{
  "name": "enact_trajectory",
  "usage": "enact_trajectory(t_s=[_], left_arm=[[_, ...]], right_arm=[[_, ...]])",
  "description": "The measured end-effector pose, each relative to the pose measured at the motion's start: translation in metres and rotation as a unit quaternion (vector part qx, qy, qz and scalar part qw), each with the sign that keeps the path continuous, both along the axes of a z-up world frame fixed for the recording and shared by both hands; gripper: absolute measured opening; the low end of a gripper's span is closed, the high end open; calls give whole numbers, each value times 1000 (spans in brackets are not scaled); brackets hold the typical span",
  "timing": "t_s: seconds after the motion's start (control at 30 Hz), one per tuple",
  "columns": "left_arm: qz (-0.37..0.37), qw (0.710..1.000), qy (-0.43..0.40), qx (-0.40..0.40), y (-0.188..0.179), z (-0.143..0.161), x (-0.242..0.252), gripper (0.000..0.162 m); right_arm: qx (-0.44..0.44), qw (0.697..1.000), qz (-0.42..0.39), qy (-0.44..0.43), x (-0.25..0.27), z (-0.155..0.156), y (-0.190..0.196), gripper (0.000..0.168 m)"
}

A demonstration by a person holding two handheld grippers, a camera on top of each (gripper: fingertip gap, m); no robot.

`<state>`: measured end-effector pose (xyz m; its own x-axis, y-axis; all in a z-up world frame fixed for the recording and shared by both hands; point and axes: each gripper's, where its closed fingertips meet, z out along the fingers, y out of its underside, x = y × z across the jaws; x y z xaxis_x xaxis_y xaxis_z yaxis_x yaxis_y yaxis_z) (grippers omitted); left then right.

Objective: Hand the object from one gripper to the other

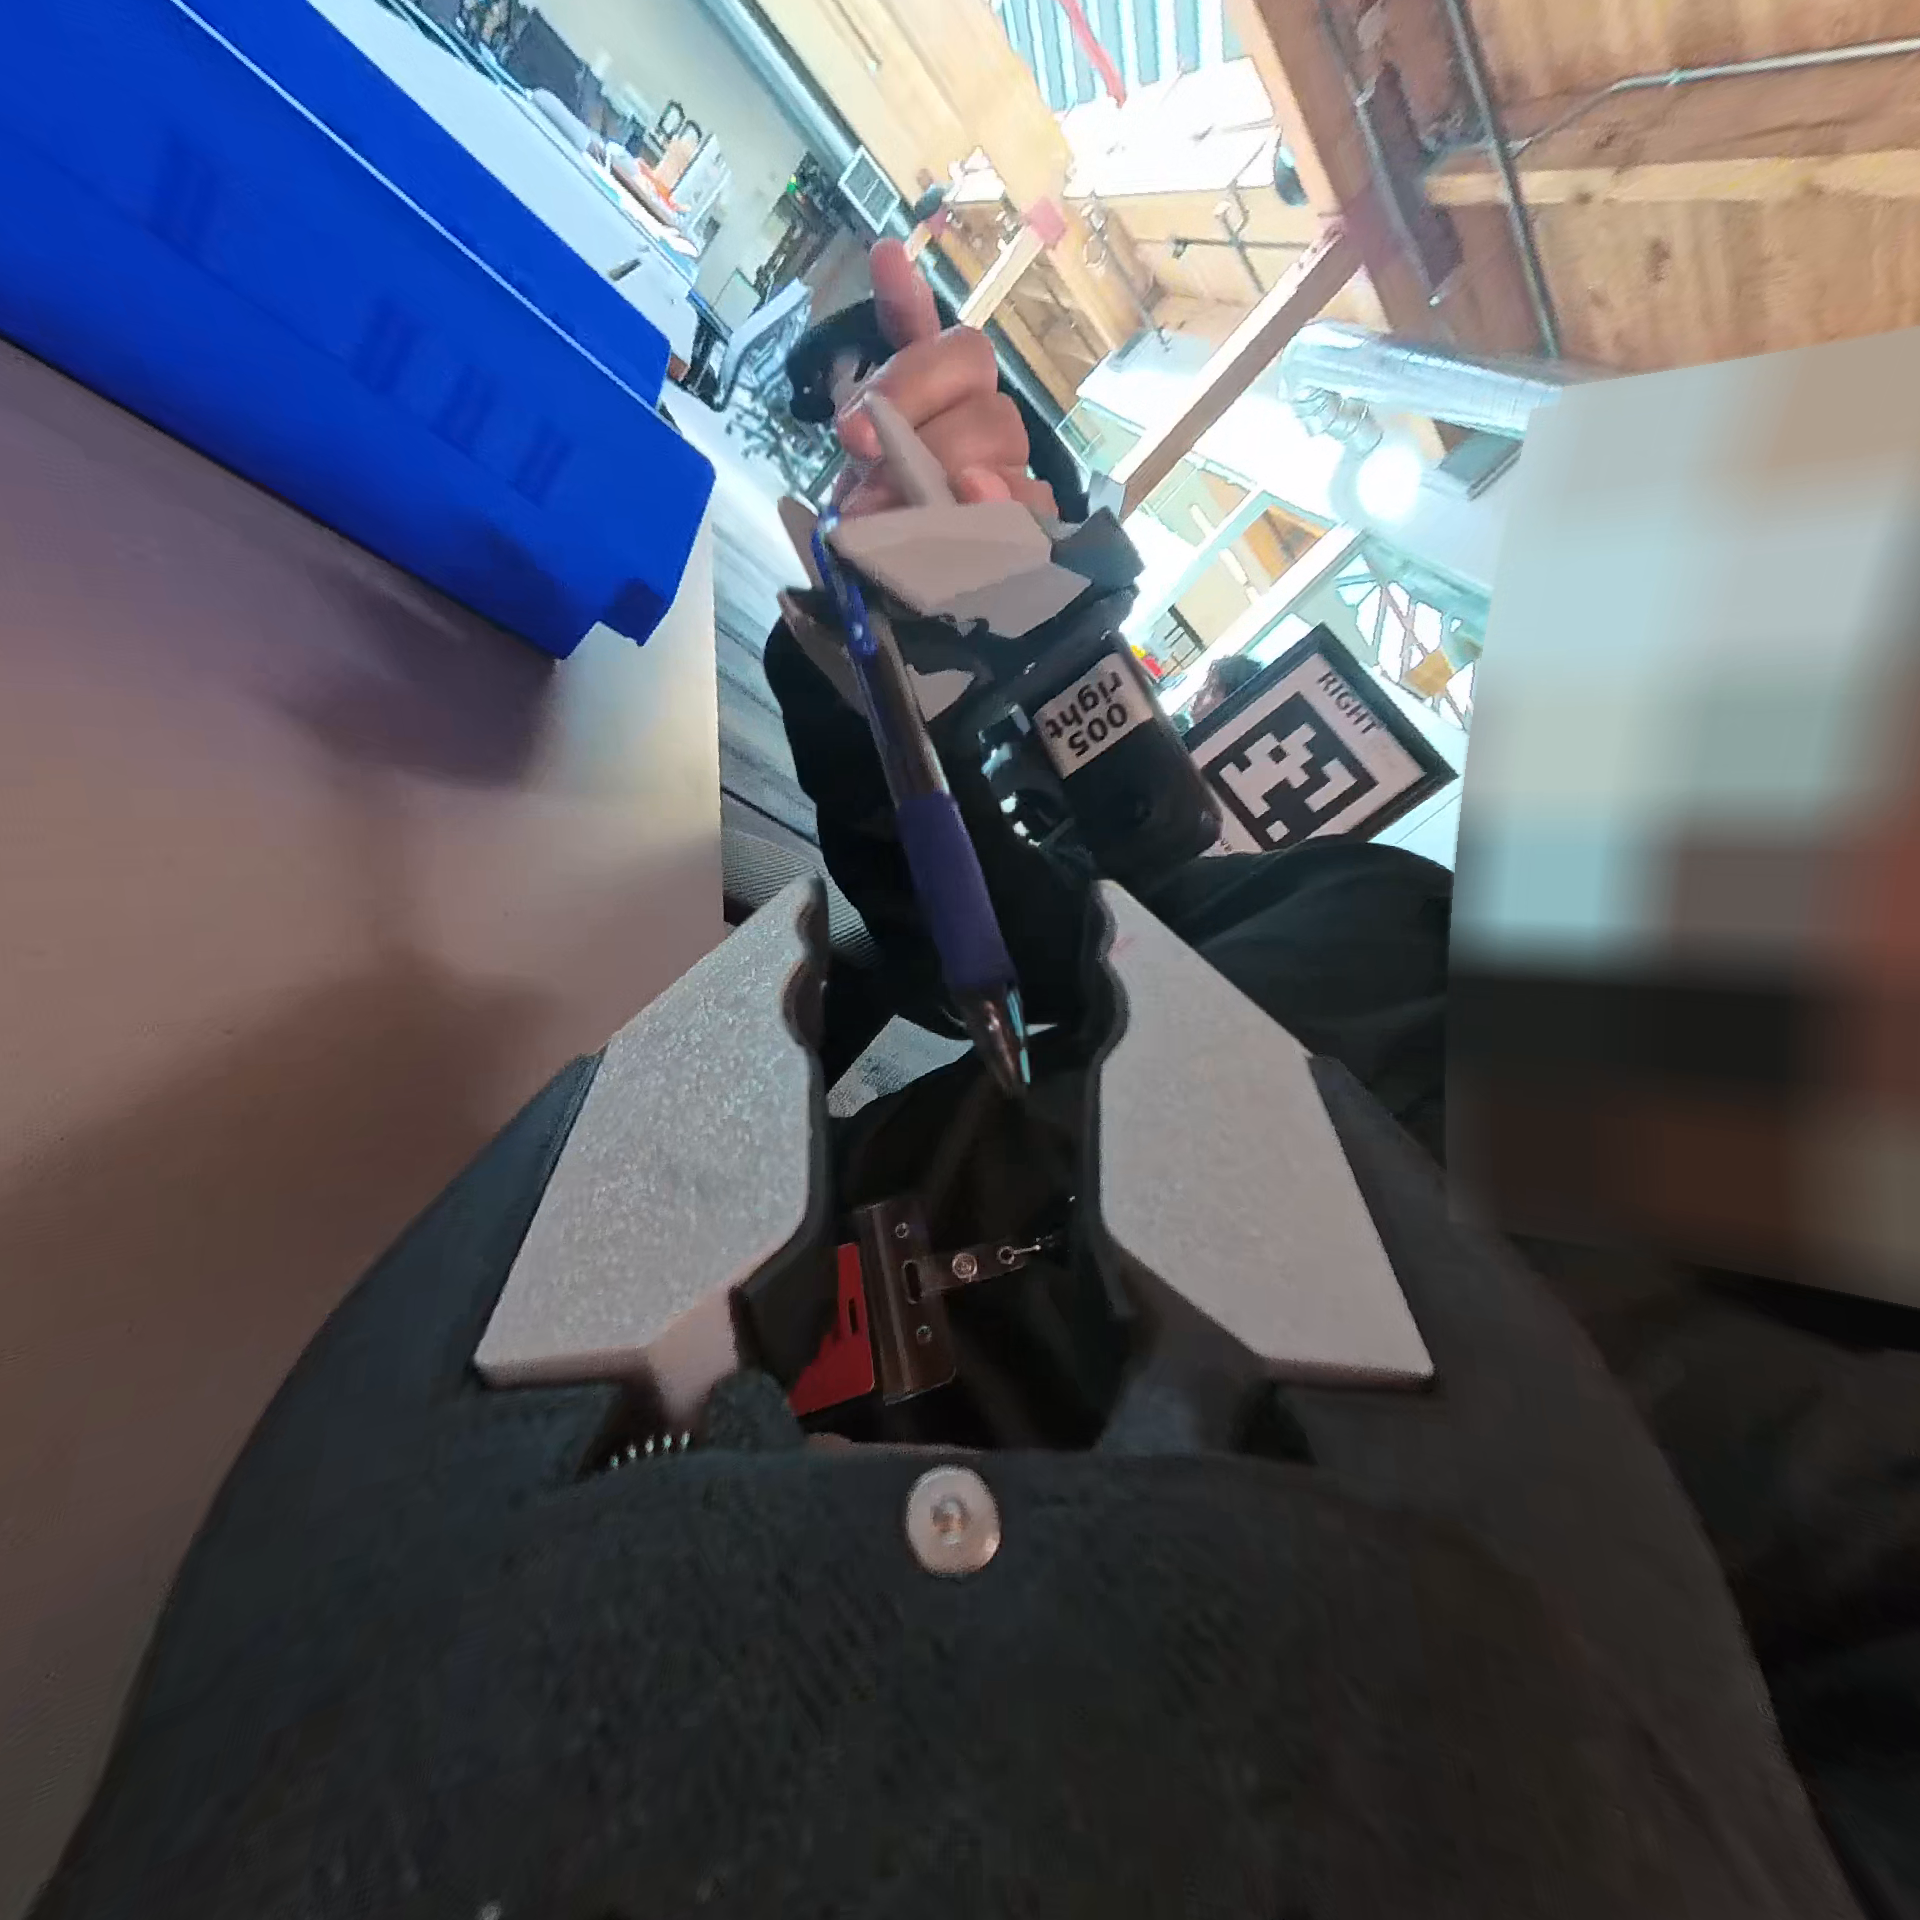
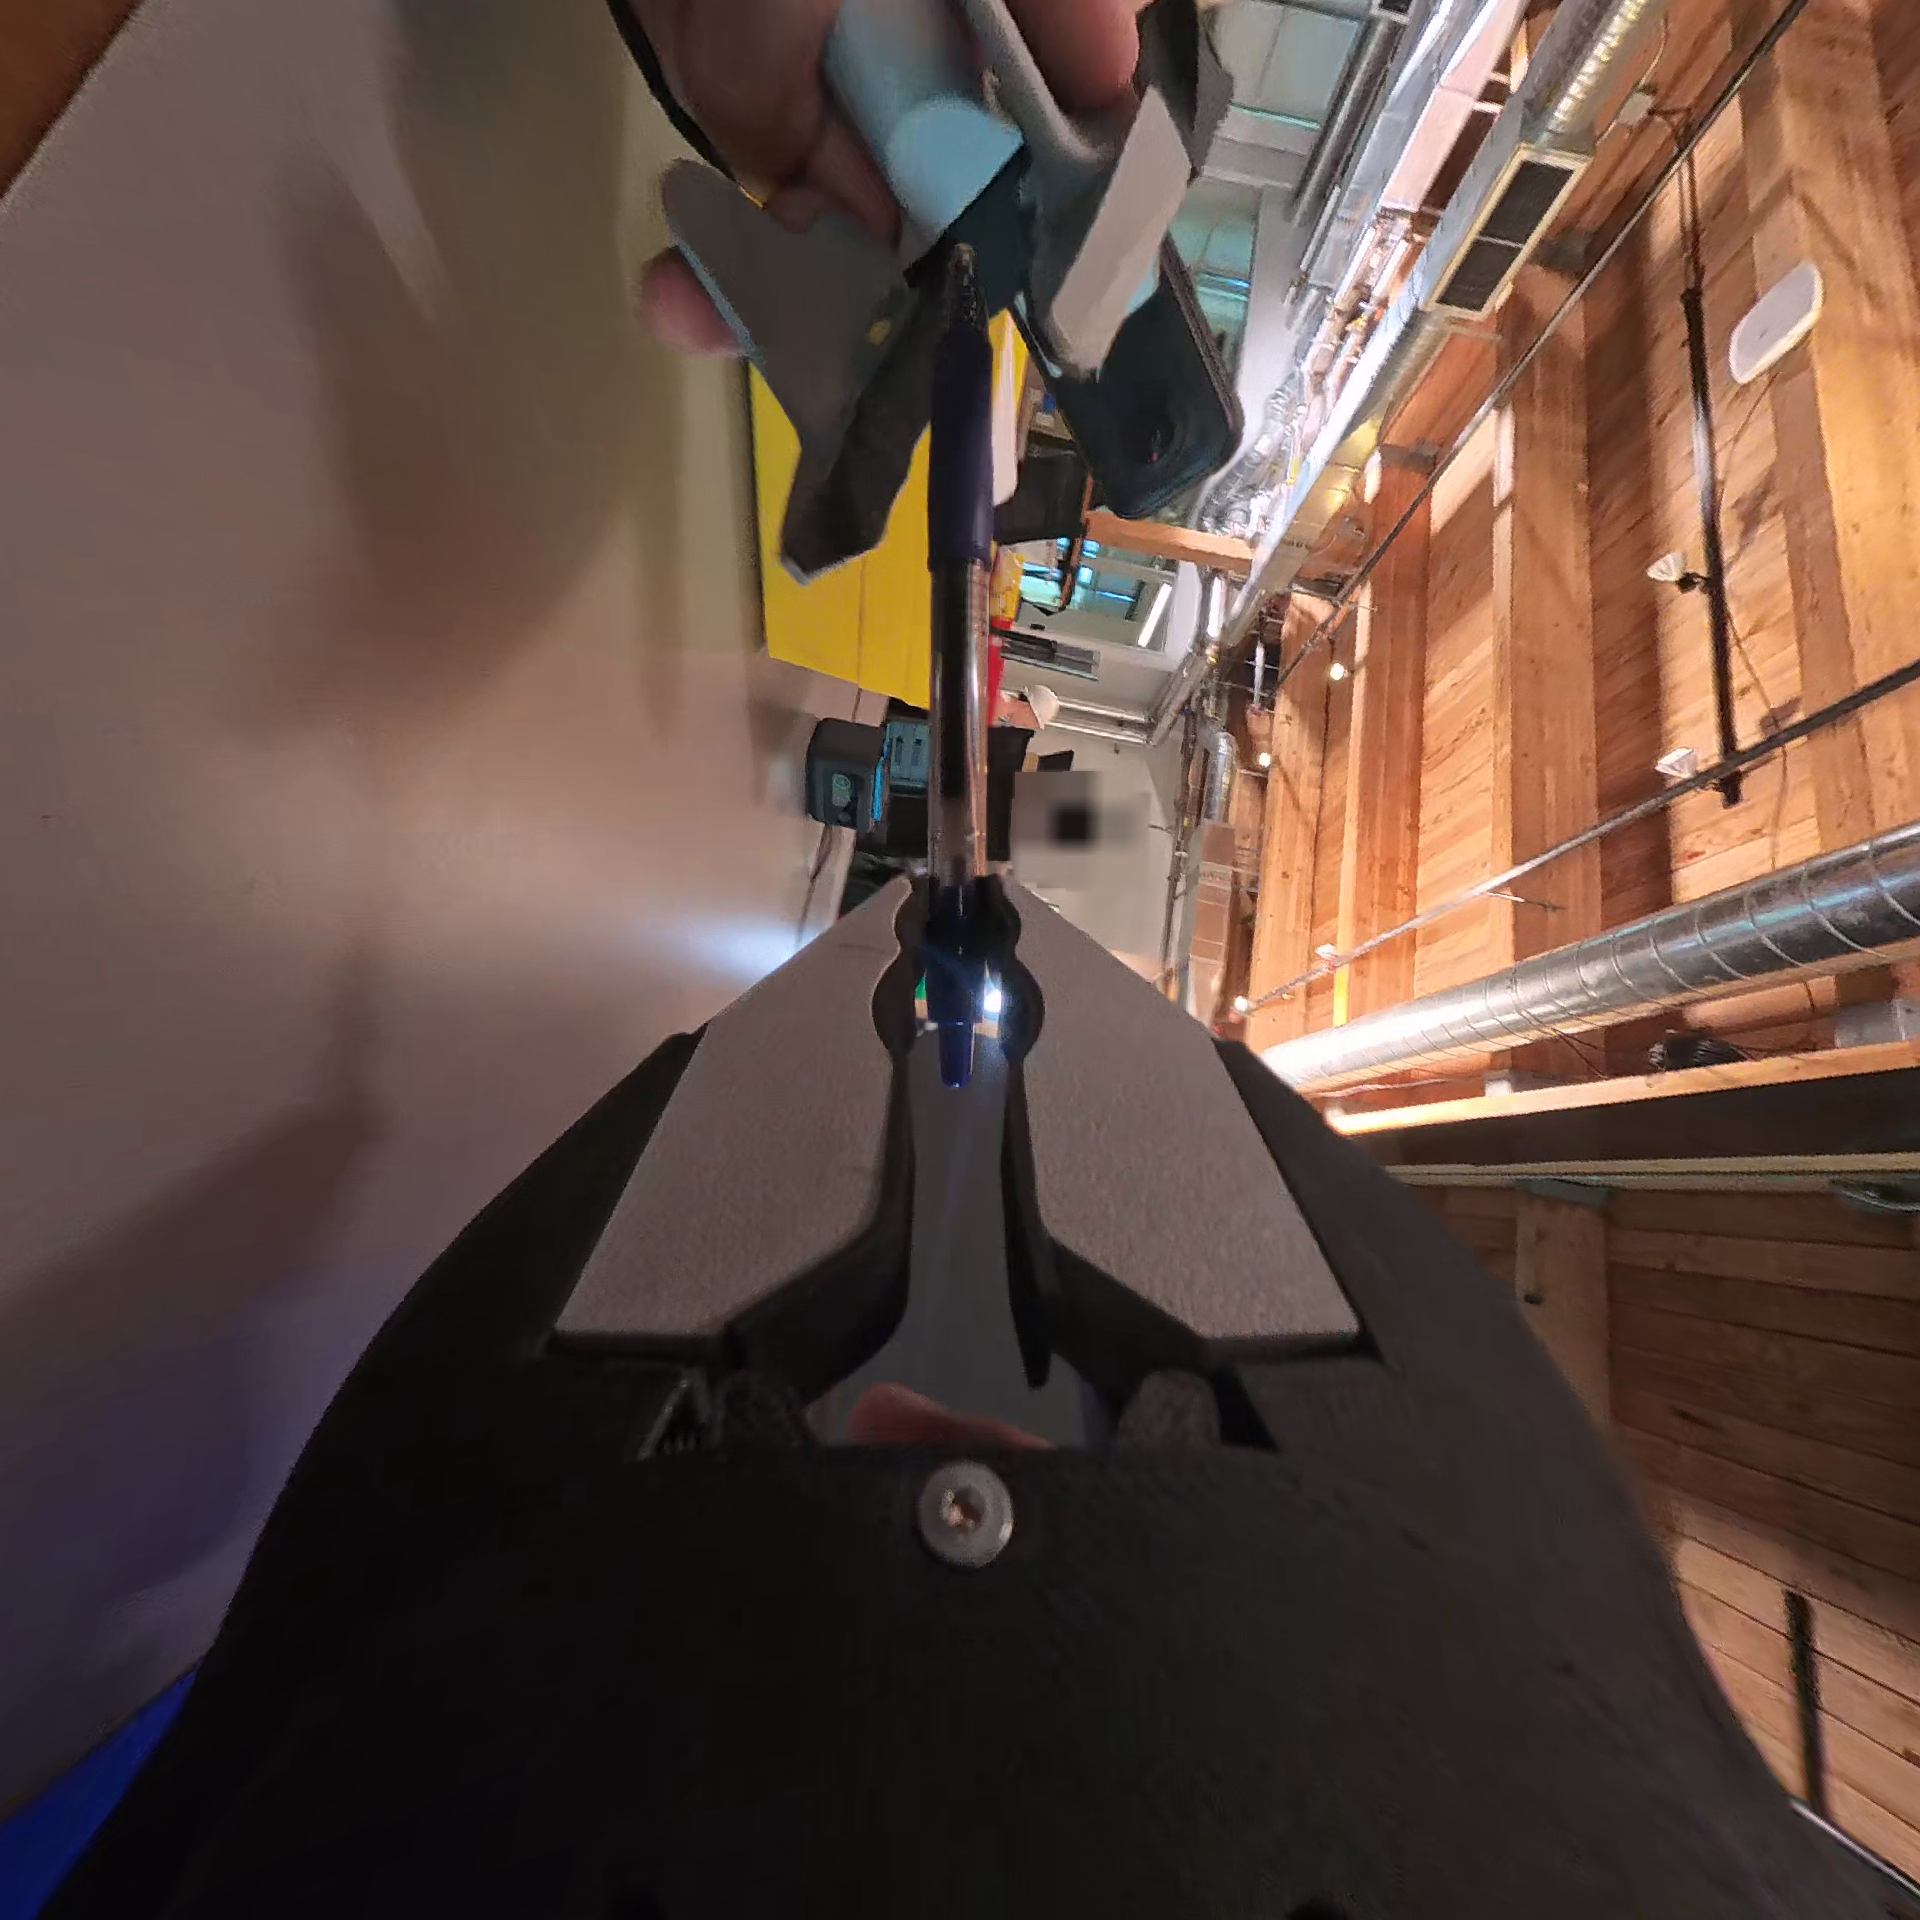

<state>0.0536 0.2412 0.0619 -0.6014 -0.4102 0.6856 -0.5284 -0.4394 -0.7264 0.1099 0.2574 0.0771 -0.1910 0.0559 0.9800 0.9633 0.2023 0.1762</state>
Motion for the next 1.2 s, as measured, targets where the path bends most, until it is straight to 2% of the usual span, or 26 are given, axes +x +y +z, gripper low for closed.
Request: enact_trajectory(t_s=[0.1, 0.2, 0.23, 0.37, 0.43, 0.57, 0.7, 0.77, 0.83, 0.9, 0.97, 1.07, 1.1, 1.17, 1.2], left_arm=[[2, 1000, -1, 1, 0, 1, 0, 44], [-7, 1000, 10, 2, -7, -4, 3, 17], [-12, 1000, 13, 4, -11, -7, 4, 15], [-14, 1000, 20, 14, -14, -15, 8, 13], [12, 999, 20, 23, -9, -17, 15, 11], [37, 998, 9, 40, -6, -16, 22, 10], [57, 998, -8, 28, -2, -6, 24, 10], [81, 996, -18, 11, 7, 2, 27, 10], [107, 993, -54, 1, 15, 14, 28, 10], [140, 985, -97, 14, 22, 23, 29, 9], [169, 975, -136, 43, 25, 30, 29, 9], [198, 957, -198, 74, 23, 45, 25, 9], [206, 952, -206, 89, 21, 47, 25, 9], [205, 951, -201, 113, 16, 46, 27, 10], [202, 952, -198, 120, 13, 44, 27, 10]], right_arm=[[-38, 999, 3, 2, -1, -8, -5, 8], [-47, 999, 7, 6, -4, -9, -5, 8], [-48, 999, 8, 8, -6, -10, -4, 8], [-47, 999, -1, 1, -4, -12, -2, 8], [-39, 999, -7, 16, -1, -9, 0, 10], [-54, 993, -9, 107, 8, -1, 1, 15], [-39, 976, -11, 215, 24, 28, -3, 35], [-43, 958, -12, 283, 30, 42, -7, 31], [-69, 918, -6, 390, 36, 53, -8, 27], [-141, 854, 24, 501, 31, 52, -9, 29], [-207, 768, 77, 601, 19, 54, -11, 30], [-305, 636, 128, 697, 1, 51, -11, 53], [-333, 603, 143, 711, -6, 50, -11, 53], [-359, 563, 157, 728, -15, 50, -10, 50], [-360, 556, 161, 732, -17, 51, -9, 50]])
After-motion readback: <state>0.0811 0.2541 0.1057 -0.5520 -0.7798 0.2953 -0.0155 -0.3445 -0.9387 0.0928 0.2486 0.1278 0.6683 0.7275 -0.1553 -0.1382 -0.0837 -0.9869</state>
